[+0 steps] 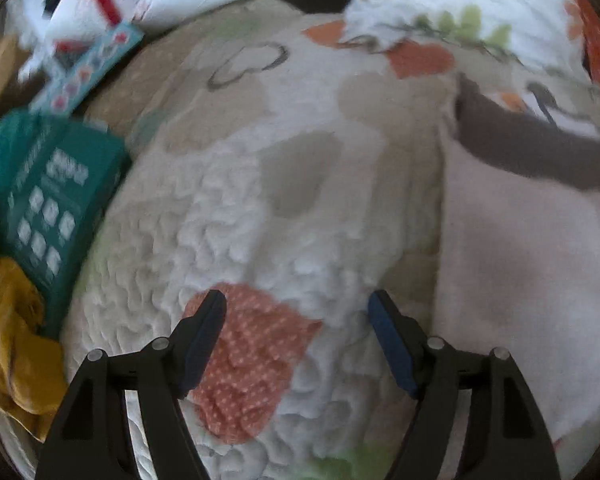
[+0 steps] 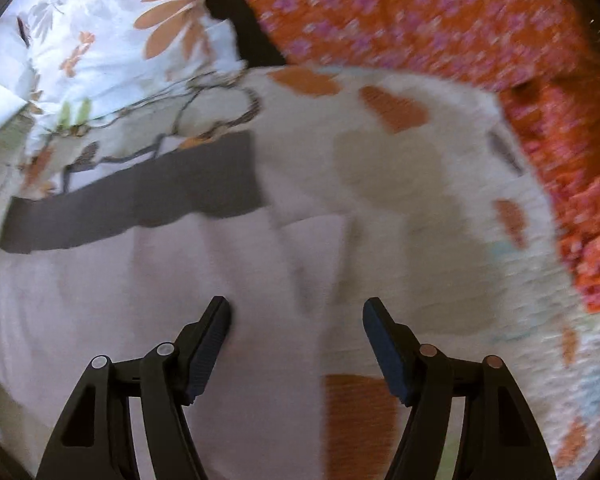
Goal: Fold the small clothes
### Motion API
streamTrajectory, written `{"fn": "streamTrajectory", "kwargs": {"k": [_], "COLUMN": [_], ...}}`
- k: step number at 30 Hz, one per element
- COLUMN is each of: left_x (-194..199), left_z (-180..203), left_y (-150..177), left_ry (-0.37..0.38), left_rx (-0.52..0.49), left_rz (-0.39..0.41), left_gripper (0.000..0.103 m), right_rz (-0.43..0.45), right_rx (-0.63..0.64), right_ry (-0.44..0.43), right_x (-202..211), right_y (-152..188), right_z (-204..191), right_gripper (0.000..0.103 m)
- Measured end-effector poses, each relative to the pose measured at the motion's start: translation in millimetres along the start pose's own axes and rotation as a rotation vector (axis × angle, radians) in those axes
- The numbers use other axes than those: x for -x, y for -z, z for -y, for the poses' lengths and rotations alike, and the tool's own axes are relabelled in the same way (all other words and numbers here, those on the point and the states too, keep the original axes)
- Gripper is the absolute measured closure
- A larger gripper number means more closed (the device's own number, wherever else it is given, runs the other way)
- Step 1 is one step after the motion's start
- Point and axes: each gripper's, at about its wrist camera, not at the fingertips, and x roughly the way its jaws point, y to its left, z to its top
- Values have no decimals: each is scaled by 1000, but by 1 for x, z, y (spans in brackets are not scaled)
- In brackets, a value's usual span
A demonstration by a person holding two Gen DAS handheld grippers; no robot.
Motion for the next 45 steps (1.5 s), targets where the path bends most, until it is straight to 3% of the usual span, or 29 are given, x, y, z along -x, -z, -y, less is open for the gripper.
{"fn": "streamTrajectory", "kwargs": {"k": [6,11,17,20,22,23,25,26,29,31,33,35,36,39,45], "left_x": [19,39,34,40,41,42,42,40,40,43,42,42,43,47,48], "left_z": [-25,-24,-6,9,22,26,27,24,-2,-13,-18,-20,-20,-20,-45], "left_y": [16,31,60,65,64,63,57,54,48,48,49,52,53,54,54], "left_ry": [142,311,546,517,484,476,429,433,436,393,416,430,434,412,325], "left_rx": [137,196,234,173,133,125,141,157,271,285,297,300,295,282,395], "left_rz": [6,2,-110,-57,-24,-13,-6,-16,-30,-20,-27,-33,-29,-13,11], "left_gripper": [29,29,26,17,17,24,66,96,97,100,100,100,99,98,96], "right_rz": [11,-15,-48,-82,-98,-110,-129,-131,-99,-76,-82,-86,-84,-97,-54], "right_rx": [-70,-120,-285,-297,-248,-221,-163,-142,-118,-112,-135,-135,-144,-258,-311], "right_ry": [-85,-120,-372,-457,-462,-465,-474,-470,-406,-299,-256,-122,-99,-195,-245], "right_x": [22,31,38,35,29,25,20,20,30,38,37,35,33,31,43], "right_y": [13,31,60,77,85,88,93,93,90,88,88,91,93,94,91], "right_z": [27,46,80,74,57,49,28,21,24,38,50,62,68,95,110], "right_gripper": [29,29,28,27,27,28,63,88,92,93,94,99,98,98,95]}}
